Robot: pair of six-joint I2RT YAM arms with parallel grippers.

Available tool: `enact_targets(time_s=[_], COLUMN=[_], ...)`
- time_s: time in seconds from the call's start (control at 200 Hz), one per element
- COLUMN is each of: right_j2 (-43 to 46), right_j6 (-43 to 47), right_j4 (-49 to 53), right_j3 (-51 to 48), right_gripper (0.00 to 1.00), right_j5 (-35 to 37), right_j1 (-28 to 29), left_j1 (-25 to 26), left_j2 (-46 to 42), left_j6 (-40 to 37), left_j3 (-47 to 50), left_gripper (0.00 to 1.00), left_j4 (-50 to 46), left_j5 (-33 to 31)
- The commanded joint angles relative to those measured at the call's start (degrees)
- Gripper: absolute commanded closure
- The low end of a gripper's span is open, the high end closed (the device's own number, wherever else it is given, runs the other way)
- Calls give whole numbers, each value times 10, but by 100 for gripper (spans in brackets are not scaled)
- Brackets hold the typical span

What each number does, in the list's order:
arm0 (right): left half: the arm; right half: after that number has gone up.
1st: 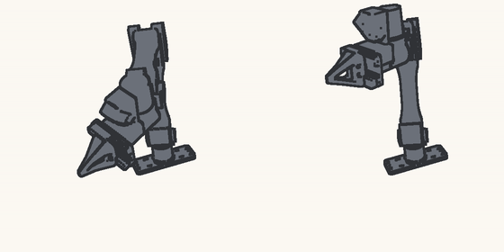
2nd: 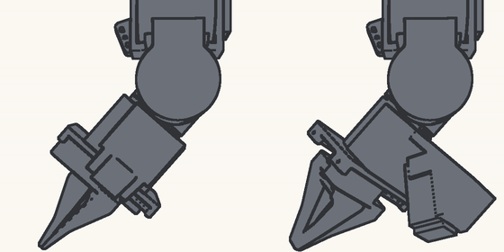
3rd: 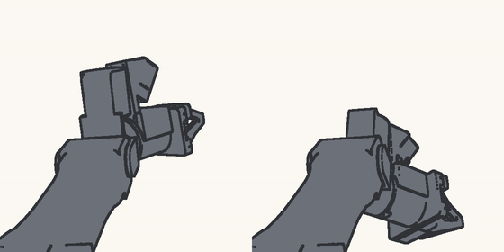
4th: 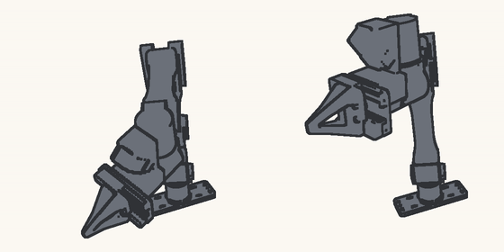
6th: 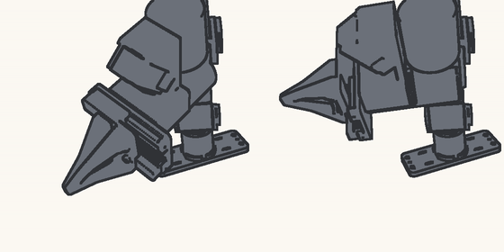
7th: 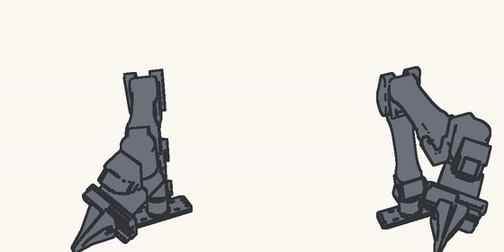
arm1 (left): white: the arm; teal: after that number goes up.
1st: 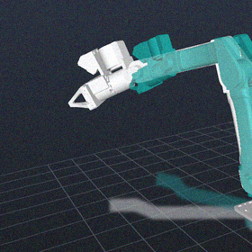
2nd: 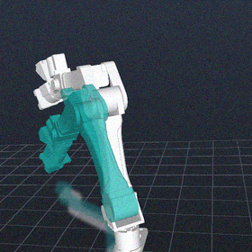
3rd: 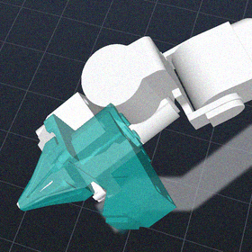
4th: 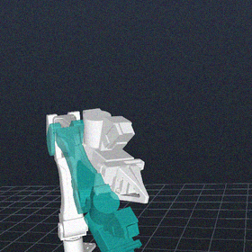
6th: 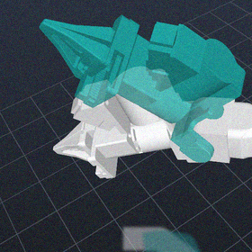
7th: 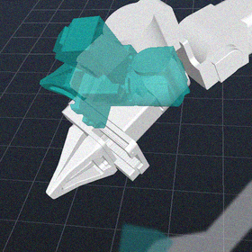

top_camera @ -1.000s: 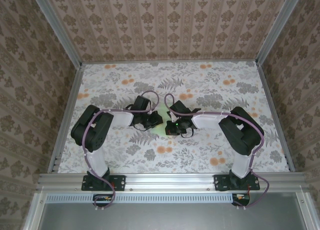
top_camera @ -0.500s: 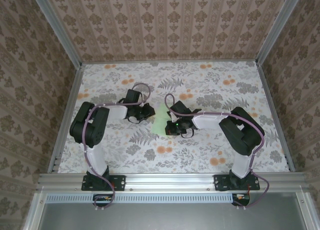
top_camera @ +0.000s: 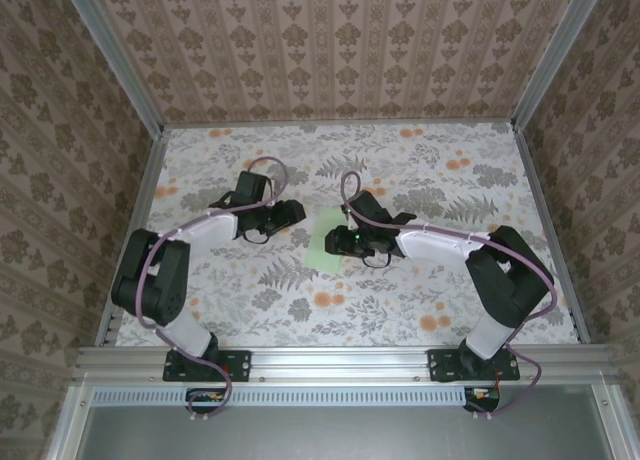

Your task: Fold a paper plane with a square sheet of paper (pick it up from the middle)

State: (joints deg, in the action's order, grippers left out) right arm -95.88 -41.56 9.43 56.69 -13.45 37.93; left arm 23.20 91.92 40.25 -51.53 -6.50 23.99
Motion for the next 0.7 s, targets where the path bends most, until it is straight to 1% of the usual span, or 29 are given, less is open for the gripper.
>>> enact_targets(time_s=[0.0, 0.075, 0.19, 0.23, 0.24, 0.255, 0.38, 0.5, 0.525, 0.62, 0.695], right_j2=[-3, -11, -33, -44, -47, -52, -92, -122, -125, -133, -130], right_j6=[12, 26, 44, 52, 53, 57, 83, 83, 81, 69, 48], right_j4=[26, 29, 36, 37, 35, 34, 34, 21, 15, -2, -34], right_j3=[13, 17, 30, 35, 35, 39, 66, 82, 82, 76, 56], right_gripper=[54, 52, 51, 51, 51, 51, 55, 65, 69, 80, 84], right_j5=[28, 28, 17, 4, 0, -7, -55, -86, -88, -82, -77], right_j1=[-21, -34, -50, -54, -55, -56, -58, -59, -59, -62, -71], left_j1=[3, 11, 26, 26, 39, 44, 64, 72, 74, 79, 80], left_j2=[-30, -40, -39, -37, -36, -35, -25, -10, -8, -2, -1], left_j6=[9, 23, 46, 55, 57, 60, 84, 102, 104, 107, 108], left_j3=[34, 51, 65, 68, 69, 69, 77, 74, 73, 73, 73], left_gripper=[29, 23, 18, 16, 16, 16, 14, 16, 17, 21, 25], left_j4=[-24, -16, 9, 17, 20, 24, 58, 71, 74, 72, 73], left_j5=[-2, 0, 4, 4, 4, 4, 3, 14, 19, 26, 29])
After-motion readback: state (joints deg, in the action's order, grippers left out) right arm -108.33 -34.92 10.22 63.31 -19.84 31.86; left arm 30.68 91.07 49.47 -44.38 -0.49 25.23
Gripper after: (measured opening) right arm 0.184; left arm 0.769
